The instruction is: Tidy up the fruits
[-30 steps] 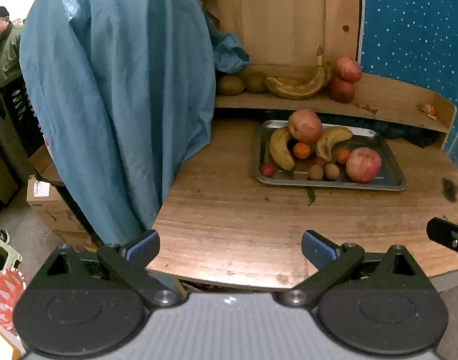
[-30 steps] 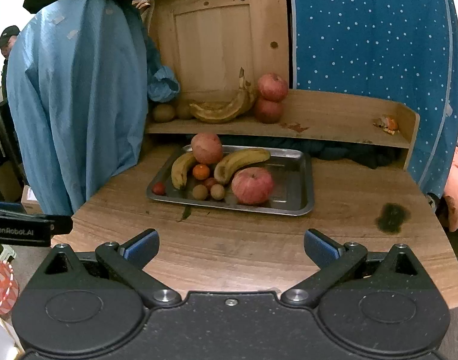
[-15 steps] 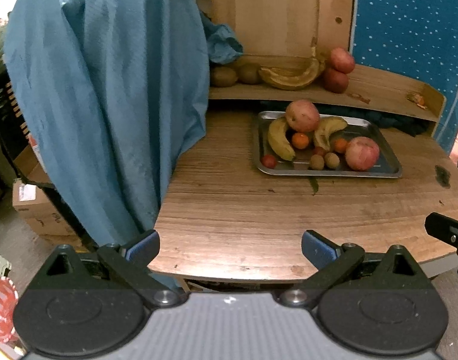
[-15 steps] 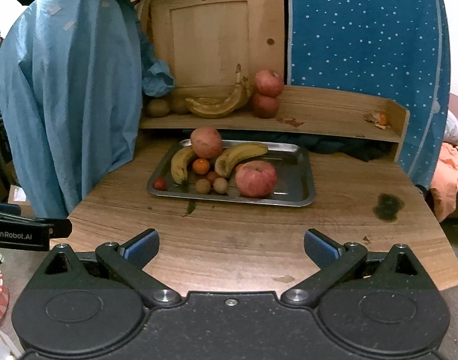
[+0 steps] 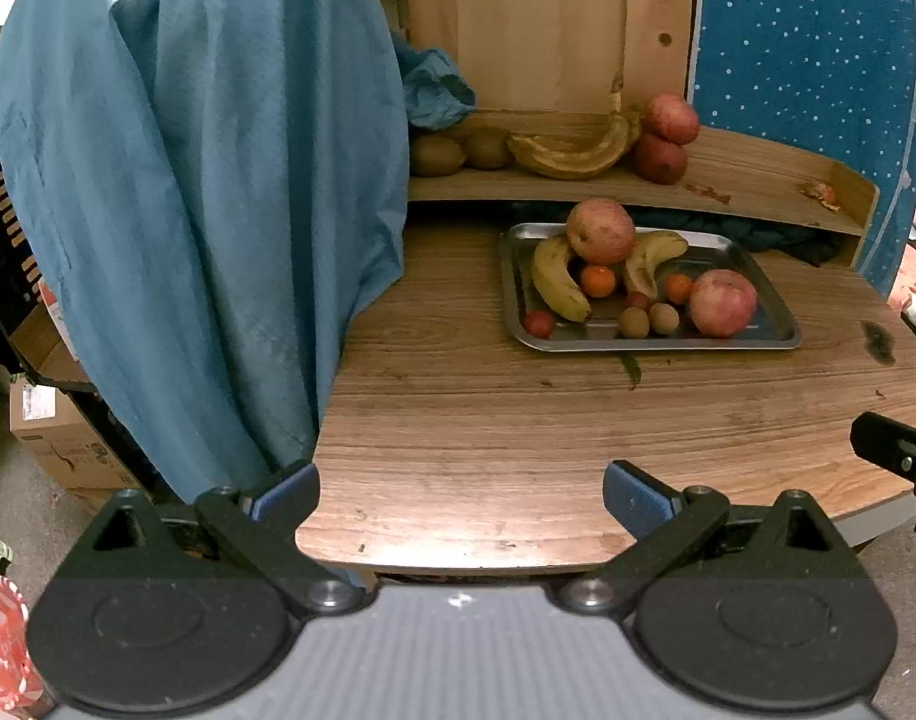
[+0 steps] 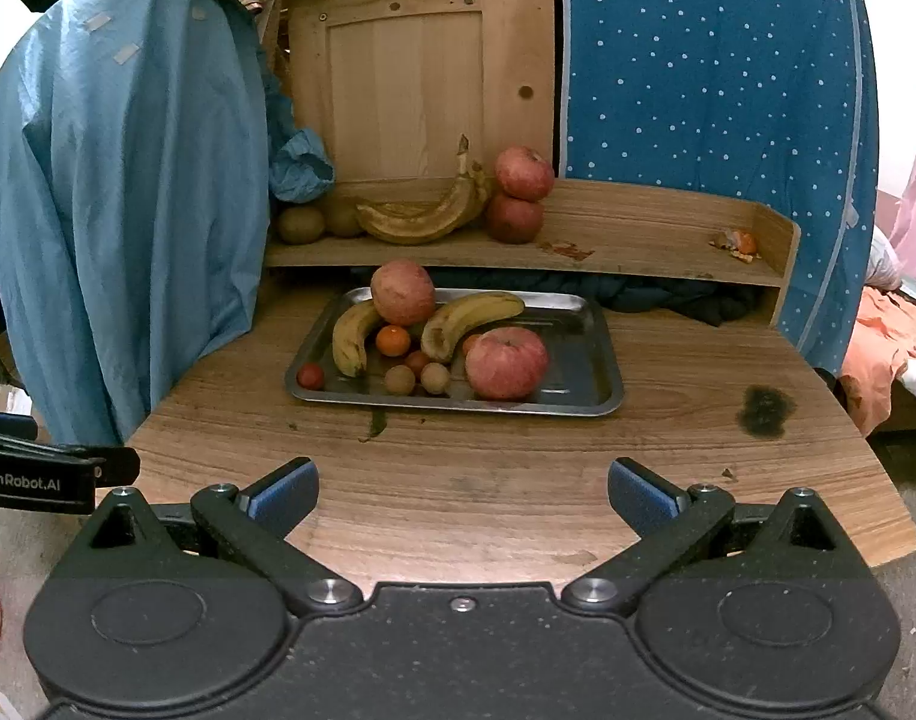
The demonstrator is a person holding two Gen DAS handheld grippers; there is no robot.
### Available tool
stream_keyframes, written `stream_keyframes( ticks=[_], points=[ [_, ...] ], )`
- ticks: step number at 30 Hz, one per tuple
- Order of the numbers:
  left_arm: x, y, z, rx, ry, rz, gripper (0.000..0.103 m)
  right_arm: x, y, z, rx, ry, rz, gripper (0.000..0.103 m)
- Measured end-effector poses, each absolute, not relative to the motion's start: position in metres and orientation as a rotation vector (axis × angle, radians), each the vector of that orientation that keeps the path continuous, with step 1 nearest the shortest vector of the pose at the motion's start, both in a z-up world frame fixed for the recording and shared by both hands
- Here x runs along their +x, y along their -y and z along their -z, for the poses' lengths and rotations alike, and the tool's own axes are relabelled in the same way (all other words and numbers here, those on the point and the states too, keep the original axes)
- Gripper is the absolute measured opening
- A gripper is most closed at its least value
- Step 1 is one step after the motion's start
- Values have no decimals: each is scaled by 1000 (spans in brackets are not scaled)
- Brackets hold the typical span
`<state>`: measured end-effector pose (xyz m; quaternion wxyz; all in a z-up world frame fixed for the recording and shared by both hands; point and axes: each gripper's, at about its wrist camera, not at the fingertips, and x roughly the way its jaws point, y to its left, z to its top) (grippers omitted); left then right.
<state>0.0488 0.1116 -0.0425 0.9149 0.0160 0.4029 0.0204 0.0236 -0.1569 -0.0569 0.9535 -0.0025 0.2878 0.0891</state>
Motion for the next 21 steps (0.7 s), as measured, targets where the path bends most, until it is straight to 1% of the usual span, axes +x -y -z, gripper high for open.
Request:
stream_keyframes(
  ticks=[21],
  points=[
    [53,-115,46,37,-845,-29,103,27,152,56,-5,-602,-164,102]
  ],
)
